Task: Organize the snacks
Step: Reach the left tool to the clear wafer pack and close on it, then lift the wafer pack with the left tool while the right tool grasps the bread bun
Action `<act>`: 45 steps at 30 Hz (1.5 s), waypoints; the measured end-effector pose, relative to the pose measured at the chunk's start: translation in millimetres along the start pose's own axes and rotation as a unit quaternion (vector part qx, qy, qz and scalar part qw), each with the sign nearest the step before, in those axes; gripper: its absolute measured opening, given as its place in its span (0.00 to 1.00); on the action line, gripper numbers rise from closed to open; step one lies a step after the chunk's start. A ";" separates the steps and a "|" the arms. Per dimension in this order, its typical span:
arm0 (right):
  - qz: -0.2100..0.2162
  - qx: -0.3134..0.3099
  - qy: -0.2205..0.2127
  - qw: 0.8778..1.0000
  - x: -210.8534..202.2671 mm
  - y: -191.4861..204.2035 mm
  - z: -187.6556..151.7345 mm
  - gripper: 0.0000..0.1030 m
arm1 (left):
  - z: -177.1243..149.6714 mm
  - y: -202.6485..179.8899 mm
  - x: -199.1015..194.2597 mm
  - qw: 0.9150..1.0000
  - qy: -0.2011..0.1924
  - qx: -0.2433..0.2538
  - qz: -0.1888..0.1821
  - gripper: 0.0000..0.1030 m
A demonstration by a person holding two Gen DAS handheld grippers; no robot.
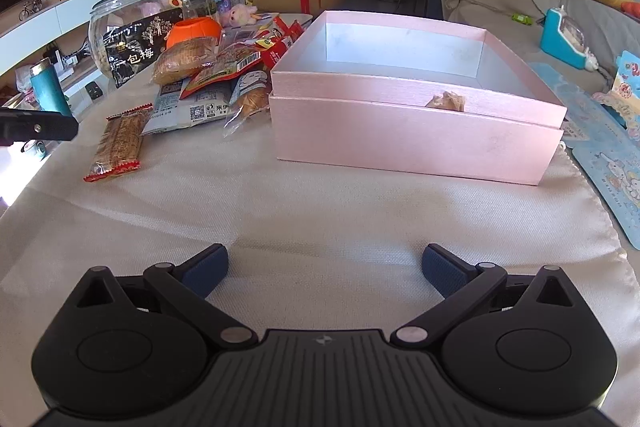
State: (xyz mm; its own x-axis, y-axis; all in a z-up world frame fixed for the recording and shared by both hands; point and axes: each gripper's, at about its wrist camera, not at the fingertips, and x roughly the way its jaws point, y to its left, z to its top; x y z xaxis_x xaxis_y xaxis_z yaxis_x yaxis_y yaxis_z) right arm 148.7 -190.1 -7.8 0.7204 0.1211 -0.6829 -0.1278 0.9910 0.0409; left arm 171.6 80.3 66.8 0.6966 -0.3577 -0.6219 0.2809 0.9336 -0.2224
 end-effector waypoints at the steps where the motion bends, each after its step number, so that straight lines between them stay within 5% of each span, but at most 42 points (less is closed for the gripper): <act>1: 0.000 0.000 0.000 1.000 0.4 -0.1 0.2 1.00 | 1.3 -3.5 -1.2 1.000 0.007 -0.018 -0.006 0.50; 9: -0.002 -0.003 -0.002 1.000 -1.4 -2.4 -1.8 1.00 | -5.8 -14.7 48.4 0.995 -0.014 -0.037 0.093 0.50; 15: 0.035 -0.027 0.003 0.999 -10.6 -11.9 -8.0 1.00 | 1.2 -1.9 89.4 0.997 -0.005 0.012 0.081 0.62; 22: 0.024 -0.030 0.005 0.999 -11.3 -7.7 -9.2 1.00 | 6.2 -5.5 97.0 0.996 0.018 0.044 0.078 0.64; 28: 0.025 -0.030 0.005 0.999 -10.1 -8.6 -7.2 1.00 | -16.6 -9.8 73.9 0.996 0.003 0.025 0.087 0.43; 32: 0.032 -0.016 0.016 0.999 -10.5 -8.1 2.1 0.93 | -42.8 -30.5 38.5 0.999 0.018 0.024 0.040 0.39; 36: 0.079 0.006 -0.007 0.997 -29.6 7.7 37.2 0.91 | -46.3 -35.3 21.8 0.996 0.009 0.059 0.066 0.39; 39: 0.118 -0.016 -0.015 0.993 -31.4 37.6 81.6 0.88 | -37.0 -13.2 26.3 0.998 -0.012 0.018 0.064 0.39; 45: 0.115 -0.067 -0.008 0.991 40.3 112.1 178.7 0.88 | -25.3 10.4 60.7 0.998 -0.010 -0.037 0.040 0.40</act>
State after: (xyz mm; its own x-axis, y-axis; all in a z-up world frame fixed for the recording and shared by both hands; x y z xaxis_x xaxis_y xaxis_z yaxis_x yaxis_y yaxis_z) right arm 285.2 -63.8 99.6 0.6717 0.3452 -0.6554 -0.3788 0.9204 0.0967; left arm 200.1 68.8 7.7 0.7279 -0.2821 -0.6249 0.1747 0.9577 -0.2288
